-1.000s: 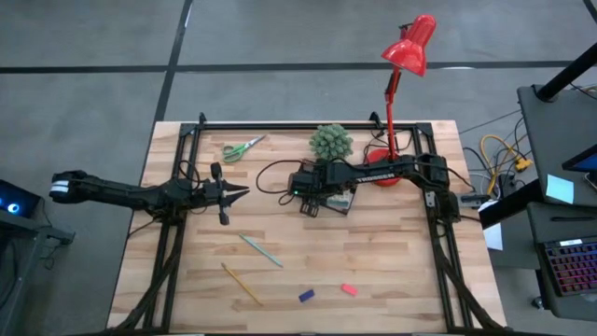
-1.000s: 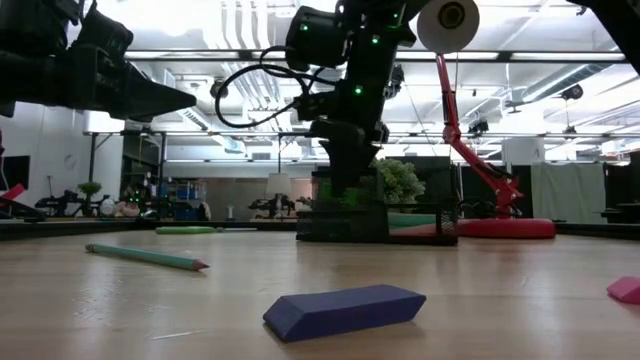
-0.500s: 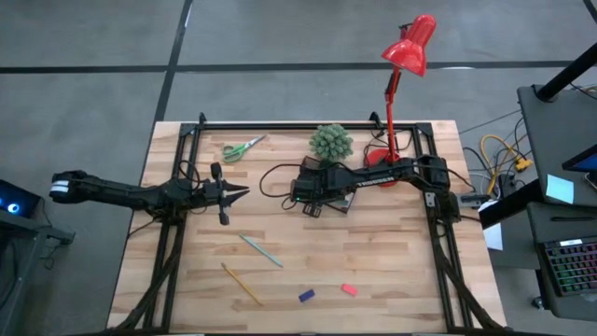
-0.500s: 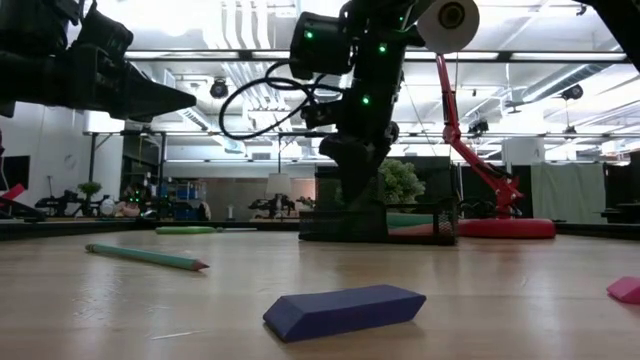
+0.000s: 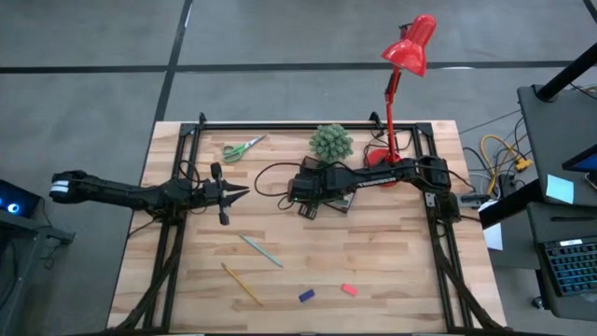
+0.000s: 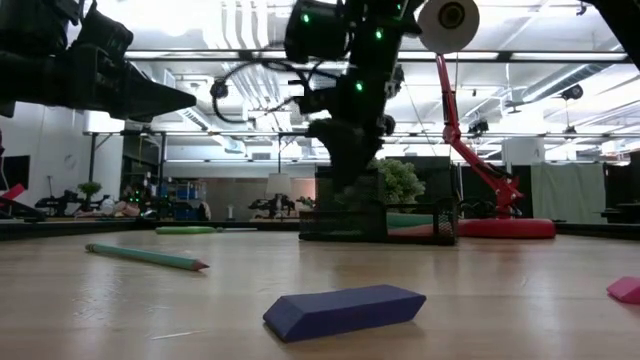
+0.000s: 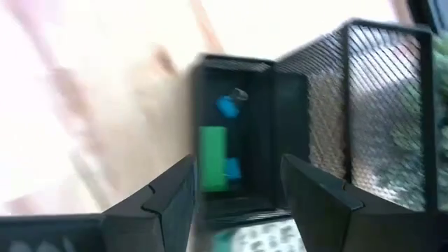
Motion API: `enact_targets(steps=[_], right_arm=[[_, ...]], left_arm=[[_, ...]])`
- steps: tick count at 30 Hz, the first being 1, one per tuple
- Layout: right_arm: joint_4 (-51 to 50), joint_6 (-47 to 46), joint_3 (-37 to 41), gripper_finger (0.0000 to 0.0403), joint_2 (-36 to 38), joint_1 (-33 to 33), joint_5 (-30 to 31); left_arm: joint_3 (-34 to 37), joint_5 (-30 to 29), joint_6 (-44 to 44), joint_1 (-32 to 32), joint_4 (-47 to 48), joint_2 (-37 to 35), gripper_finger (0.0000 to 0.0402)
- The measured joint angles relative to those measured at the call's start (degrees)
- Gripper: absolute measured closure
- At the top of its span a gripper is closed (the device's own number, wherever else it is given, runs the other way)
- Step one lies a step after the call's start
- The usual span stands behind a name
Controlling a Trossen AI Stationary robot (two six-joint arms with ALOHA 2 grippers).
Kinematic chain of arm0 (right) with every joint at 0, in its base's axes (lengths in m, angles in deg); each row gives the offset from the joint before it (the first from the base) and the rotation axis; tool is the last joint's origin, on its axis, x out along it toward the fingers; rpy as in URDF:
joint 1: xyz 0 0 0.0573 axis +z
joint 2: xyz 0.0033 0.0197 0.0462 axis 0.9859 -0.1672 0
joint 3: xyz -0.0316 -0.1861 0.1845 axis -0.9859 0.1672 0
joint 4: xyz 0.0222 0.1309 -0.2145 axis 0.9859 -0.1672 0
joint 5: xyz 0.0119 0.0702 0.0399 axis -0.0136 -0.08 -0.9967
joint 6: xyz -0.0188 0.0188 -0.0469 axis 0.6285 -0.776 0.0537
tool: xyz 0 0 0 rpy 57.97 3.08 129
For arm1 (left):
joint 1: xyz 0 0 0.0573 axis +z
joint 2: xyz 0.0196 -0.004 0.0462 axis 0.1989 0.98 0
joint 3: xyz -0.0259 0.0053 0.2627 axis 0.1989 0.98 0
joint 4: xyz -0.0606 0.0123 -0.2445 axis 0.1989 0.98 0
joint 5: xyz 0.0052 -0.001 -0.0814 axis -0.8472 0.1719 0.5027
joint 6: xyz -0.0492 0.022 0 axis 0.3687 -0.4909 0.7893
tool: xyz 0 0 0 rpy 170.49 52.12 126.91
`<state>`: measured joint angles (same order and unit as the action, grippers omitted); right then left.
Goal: Pick and place office supplies into organizer
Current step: Put the pink eraser into the black desk organizer
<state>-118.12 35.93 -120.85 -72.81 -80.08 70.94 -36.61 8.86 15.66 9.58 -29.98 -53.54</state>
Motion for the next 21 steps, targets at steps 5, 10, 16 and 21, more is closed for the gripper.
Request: enact_targets(steps=[5, 10, 16, 21], right_arm=[[0.01, 1.00, -3.12, 0.0204, 0.02, 2.37, -7.73], [-0.32, 5.37, -4.91, 0.0204, 0.06, 7.38, -14.60], [-0.35, 10.11, -5.14, 0.0204, 0.06, 15.28, -15.12], [-0.86, 5.22, -5.14, 0.0204, 0.06, 20.76, -15.16]], left_arm=[[0.00, 0.02, 0.00, 0.02, 0.63, 0.00, 0.0375], [0.04, 0.01, 0.00, 0.01, 0.92, 0.01, 0.0375], [0.04, 0.02, 0.00, 0.00, 0.94, 0.00, 0.0375], [0.04, 0.02, 0.00, 0.02, 0.94, 0.00, 0.0375]])
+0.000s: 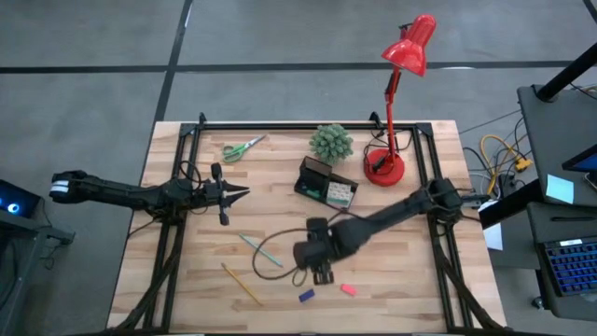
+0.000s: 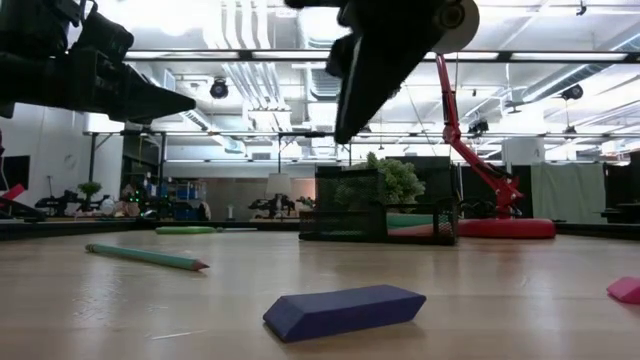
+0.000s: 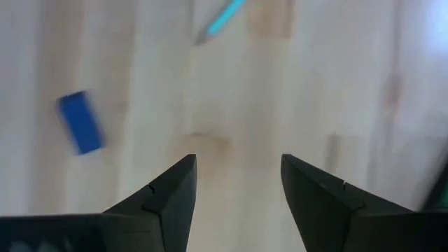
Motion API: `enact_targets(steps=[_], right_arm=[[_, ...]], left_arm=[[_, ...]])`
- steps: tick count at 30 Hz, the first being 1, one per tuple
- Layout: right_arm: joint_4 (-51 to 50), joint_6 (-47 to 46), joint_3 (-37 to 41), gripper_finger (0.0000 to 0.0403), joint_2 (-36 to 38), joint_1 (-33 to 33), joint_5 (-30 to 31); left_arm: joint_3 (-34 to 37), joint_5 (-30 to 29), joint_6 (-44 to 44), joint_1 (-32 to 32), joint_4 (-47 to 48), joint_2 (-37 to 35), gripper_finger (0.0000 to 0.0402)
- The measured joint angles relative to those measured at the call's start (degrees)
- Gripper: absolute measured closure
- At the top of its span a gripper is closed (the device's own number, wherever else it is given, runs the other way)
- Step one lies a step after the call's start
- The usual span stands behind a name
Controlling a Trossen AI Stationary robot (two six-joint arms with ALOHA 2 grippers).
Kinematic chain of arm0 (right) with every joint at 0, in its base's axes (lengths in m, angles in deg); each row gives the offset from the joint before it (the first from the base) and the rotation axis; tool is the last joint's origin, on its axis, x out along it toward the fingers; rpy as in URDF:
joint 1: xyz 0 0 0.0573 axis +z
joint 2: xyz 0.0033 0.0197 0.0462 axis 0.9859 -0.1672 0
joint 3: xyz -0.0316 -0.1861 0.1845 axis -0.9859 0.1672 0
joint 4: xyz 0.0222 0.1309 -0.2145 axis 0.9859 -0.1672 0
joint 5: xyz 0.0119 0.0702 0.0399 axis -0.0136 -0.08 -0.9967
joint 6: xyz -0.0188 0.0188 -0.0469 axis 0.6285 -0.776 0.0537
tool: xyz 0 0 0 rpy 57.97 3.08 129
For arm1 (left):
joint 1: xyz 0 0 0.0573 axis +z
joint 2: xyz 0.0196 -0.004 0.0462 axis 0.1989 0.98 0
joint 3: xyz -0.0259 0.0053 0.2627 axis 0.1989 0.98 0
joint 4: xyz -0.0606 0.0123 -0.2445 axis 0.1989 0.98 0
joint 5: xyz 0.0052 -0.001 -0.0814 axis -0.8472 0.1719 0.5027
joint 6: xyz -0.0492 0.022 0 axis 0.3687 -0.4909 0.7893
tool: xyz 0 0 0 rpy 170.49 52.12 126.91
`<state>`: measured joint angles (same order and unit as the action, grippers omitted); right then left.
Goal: Pick and place office supplies into organizer
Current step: Put the pink eraser into the black desk organizer
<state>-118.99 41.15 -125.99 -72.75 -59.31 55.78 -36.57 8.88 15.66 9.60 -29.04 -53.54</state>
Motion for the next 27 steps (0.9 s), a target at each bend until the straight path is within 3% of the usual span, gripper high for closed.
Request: enact_targets(steps=[9, 16, 27], right_arm=[[-11.74, -23.94, 0.41, 0.0204, 0.00, 5.90, -7.82], [-9.01, -26.01, 2.69, 0.0204, -0.07, 9.90, -7.34], [-2.10, -37.62, 10.45, 0.0204, -0.37, 13.81, -7.34]], left_arm=[[0.00, 0.00, 0.04, -0.02, 0.33, 0.00, 0.0375], [0.10, 0.00, 0.09, -0.02, 0.32, 0.00, 0.0375], [0.70, 0.85, 0.57, -0.06, 1.15, 0.00, 0.0375]])
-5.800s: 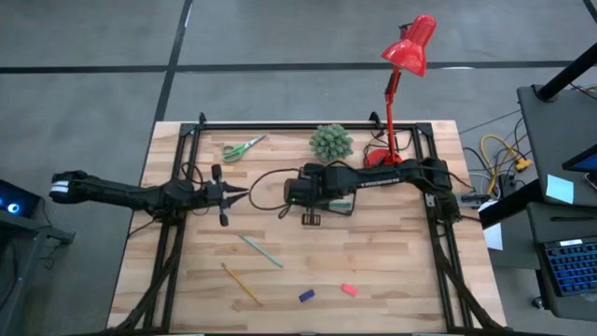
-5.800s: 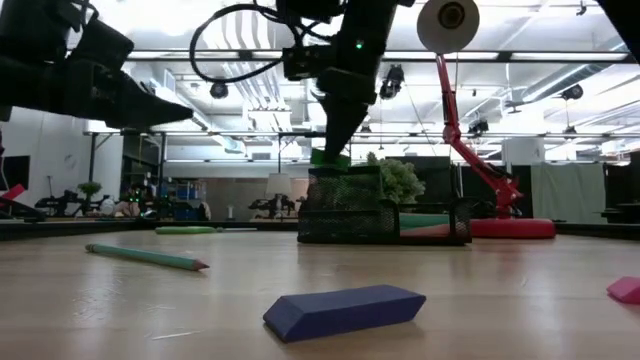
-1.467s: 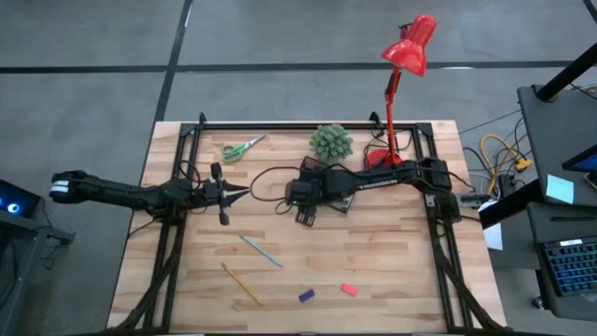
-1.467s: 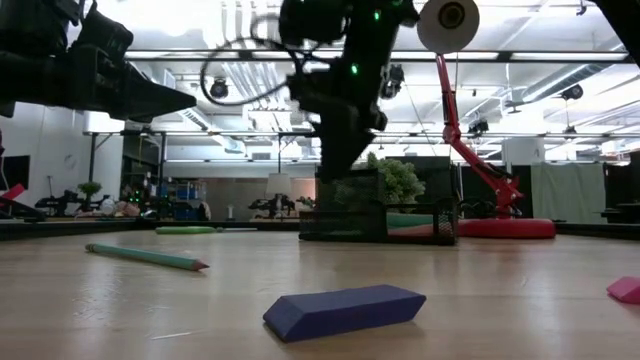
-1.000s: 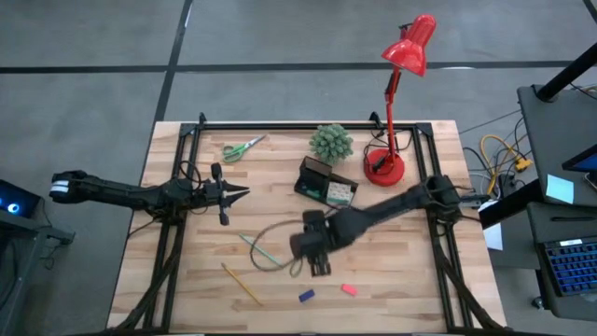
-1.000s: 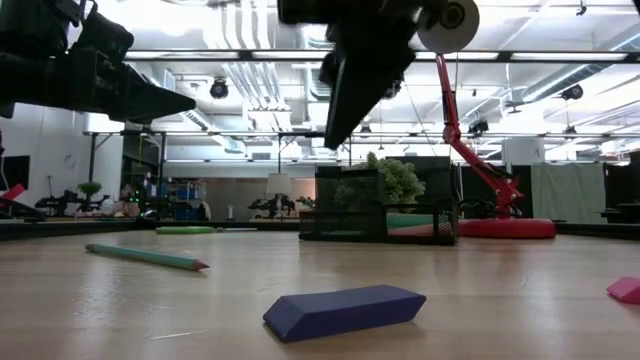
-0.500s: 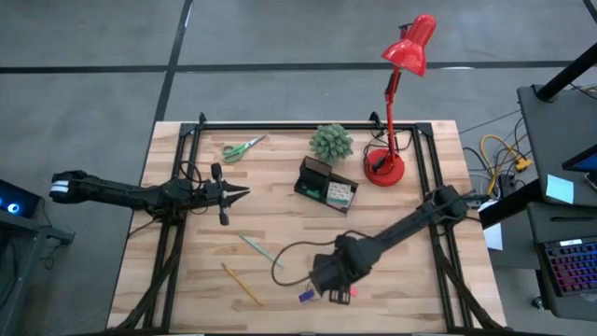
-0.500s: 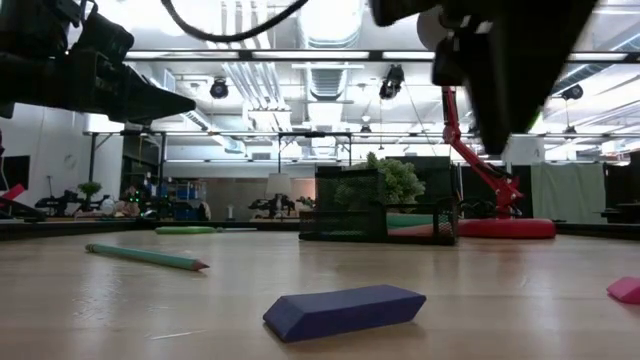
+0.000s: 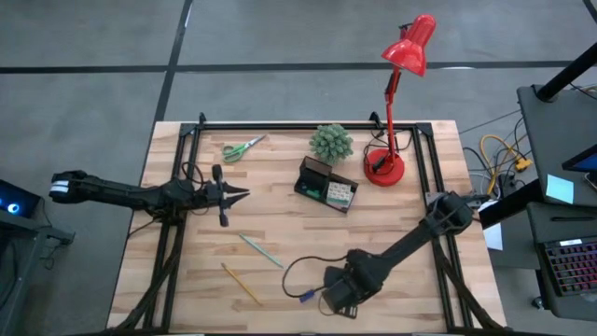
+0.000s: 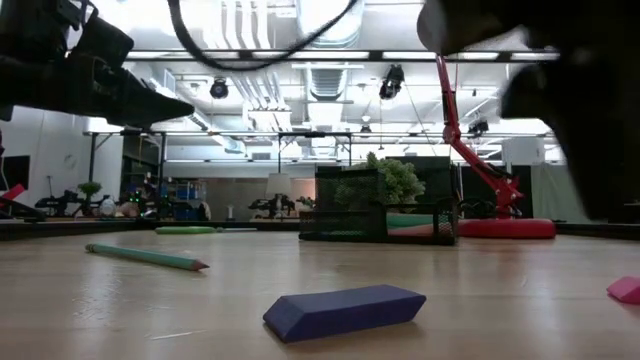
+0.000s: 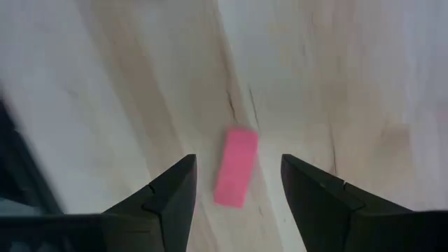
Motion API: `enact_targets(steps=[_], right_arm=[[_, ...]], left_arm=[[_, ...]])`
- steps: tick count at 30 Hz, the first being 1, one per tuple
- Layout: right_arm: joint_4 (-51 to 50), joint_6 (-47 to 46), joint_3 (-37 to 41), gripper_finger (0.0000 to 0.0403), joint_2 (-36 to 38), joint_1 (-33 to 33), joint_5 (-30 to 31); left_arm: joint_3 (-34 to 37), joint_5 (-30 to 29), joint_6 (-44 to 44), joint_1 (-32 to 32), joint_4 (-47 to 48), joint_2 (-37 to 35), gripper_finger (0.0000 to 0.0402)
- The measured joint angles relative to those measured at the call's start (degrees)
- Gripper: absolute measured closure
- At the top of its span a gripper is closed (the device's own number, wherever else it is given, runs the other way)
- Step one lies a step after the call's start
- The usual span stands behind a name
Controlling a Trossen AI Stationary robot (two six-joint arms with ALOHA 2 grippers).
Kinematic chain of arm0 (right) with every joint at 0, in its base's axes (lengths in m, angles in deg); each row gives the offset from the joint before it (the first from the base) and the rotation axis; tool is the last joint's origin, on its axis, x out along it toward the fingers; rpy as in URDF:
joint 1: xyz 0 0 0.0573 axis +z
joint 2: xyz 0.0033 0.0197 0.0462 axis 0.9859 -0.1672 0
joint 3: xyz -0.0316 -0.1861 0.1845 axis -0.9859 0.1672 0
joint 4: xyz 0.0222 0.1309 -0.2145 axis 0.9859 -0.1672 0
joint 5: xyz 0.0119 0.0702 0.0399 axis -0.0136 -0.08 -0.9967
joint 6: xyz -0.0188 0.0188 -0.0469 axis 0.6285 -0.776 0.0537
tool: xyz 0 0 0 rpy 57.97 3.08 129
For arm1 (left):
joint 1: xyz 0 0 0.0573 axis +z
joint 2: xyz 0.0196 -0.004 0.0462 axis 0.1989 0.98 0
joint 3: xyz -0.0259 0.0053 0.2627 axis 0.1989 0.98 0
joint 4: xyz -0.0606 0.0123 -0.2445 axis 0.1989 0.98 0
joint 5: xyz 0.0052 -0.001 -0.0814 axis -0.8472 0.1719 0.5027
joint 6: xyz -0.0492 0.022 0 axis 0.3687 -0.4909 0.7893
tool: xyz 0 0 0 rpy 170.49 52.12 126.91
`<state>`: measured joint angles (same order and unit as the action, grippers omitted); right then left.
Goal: Pick and place office supplies into organizer
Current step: Put the pink eraser into the black desk organizer
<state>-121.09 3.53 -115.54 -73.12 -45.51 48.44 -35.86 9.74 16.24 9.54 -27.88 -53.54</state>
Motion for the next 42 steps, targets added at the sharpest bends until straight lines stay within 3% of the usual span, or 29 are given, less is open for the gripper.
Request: enact_targets(steps=[9, 14, 29, 42], right_arm=[[3.94, -6.70, 5.19, 0.0204, -0.06, 1.25, -0.14], [9.98, -5.19, 6.63, 0.0204, -0.06, 1.27, -0.30], [10.08, -2.60, 8.85, 0.0208, 0.22, 1.27, 0.20], [9.05, 2.00, 9.03, 0.0307, 0.11, 1.12, 2.16]], left_arm=[[0.12, 0.43, -0.07, 0.02, 2.22, 0.00, 0.0375], [0.10, 0.43, -0.09, 0.02, 2.19, 0.00, 0.0375], [0.10, 0.43, -0.11, 0.02, 2.19, 0.00, 0.0375], [0.08, 0.44, -0.14, 0.06, 2.19, 0.00, 0.0375]])
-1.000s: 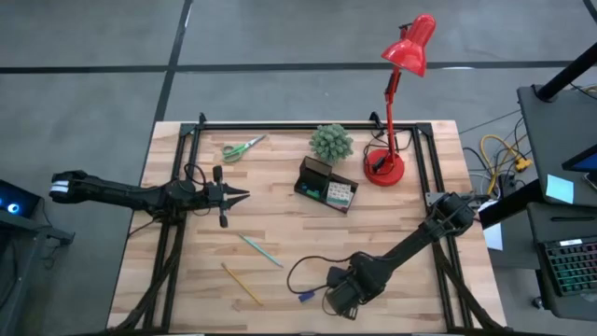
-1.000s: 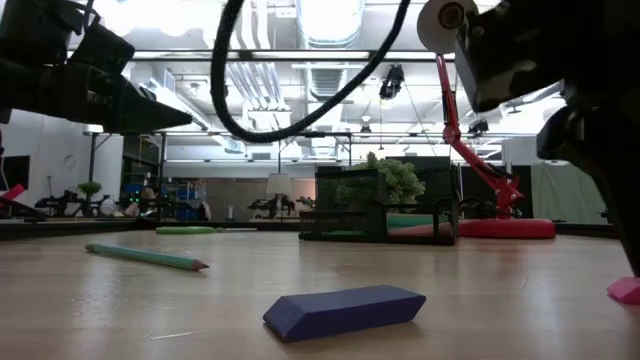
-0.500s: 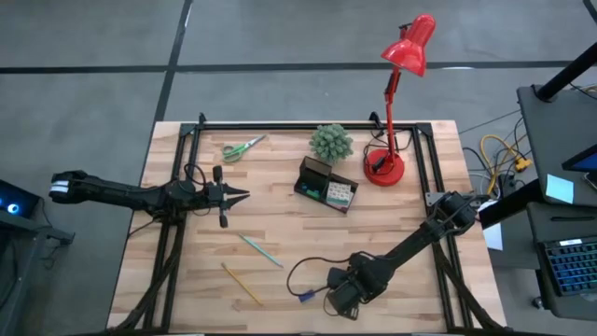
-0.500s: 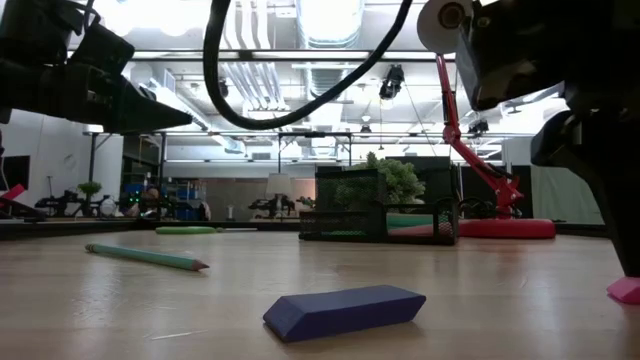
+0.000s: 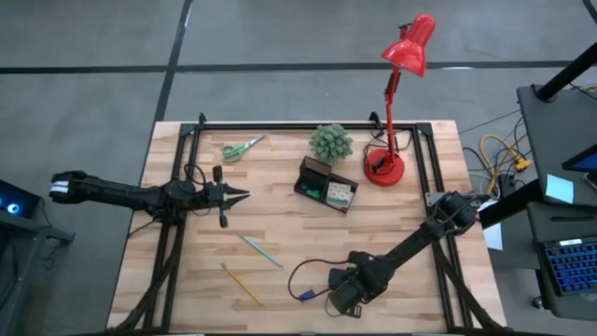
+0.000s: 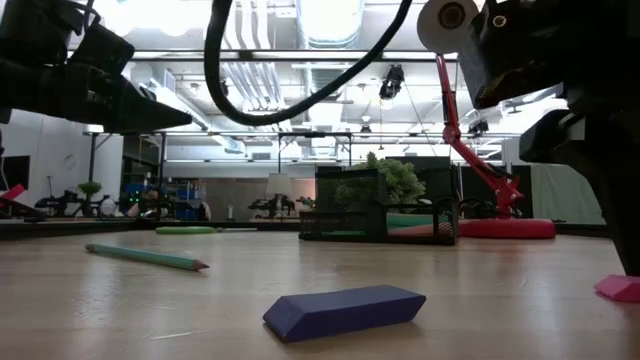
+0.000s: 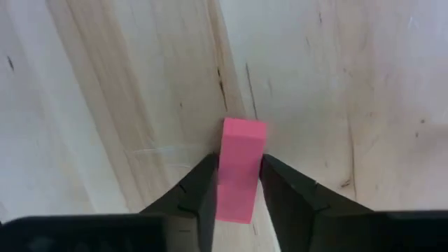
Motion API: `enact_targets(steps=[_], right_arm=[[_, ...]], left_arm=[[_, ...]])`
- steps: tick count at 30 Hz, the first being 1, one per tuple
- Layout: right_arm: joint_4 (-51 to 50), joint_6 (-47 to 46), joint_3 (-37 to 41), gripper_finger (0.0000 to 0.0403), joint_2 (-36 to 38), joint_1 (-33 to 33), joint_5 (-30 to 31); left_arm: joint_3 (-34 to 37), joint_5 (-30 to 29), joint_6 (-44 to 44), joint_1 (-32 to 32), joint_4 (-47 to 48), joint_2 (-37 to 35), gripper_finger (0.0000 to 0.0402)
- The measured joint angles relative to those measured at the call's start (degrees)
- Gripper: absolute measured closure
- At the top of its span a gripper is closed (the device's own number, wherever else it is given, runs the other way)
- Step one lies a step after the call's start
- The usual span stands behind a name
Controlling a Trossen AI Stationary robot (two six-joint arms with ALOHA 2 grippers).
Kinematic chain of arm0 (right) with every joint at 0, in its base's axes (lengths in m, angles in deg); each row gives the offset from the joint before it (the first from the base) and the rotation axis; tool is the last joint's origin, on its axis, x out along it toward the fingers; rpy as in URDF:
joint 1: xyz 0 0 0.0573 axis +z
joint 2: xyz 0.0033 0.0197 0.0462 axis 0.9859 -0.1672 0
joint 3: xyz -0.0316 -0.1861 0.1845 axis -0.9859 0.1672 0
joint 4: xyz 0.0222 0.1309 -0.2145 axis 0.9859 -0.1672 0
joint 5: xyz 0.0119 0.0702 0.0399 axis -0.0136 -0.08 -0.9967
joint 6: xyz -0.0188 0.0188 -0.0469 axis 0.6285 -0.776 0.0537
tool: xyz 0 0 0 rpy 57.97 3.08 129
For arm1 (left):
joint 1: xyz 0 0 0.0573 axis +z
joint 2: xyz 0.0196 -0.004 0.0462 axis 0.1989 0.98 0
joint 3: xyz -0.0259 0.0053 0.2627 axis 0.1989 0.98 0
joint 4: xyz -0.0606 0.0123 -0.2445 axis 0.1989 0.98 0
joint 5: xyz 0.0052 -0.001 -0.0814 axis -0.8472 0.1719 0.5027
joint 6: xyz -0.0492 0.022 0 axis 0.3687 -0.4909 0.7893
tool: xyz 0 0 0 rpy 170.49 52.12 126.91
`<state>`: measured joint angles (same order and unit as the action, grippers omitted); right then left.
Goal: Pick and place office supplies into organizer
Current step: Put the pink eraser into the black desk organizer
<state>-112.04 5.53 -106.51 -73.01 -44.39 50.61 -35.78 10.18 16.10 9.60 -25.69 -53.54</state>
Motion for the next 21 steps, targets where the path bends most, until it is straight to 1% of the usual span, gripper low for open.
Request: enact_targets(steps=[5, 8, 21], right_arm=[[0.01, 2.99, 0.00, 0.0348, 0.00, 0.00, 0.08], [0.04, 4.08, -0.03, 0.0362, 0.00, 0.00, 0.08], [-0.98, 7.51, -1.89, 0.0369, 0.15, -0.04, 0.67]], left_arm=[[0.00, 0.01, 0.00, 0.00, 0.00, 0.00, 0.0375], [-0.02, 0.00, 0.00, 0.00, 0.00, 0.00, 0.0375], [-0.02, -0.01, -0.02, -0.04, -0.02, 0.00, 0.0375]])
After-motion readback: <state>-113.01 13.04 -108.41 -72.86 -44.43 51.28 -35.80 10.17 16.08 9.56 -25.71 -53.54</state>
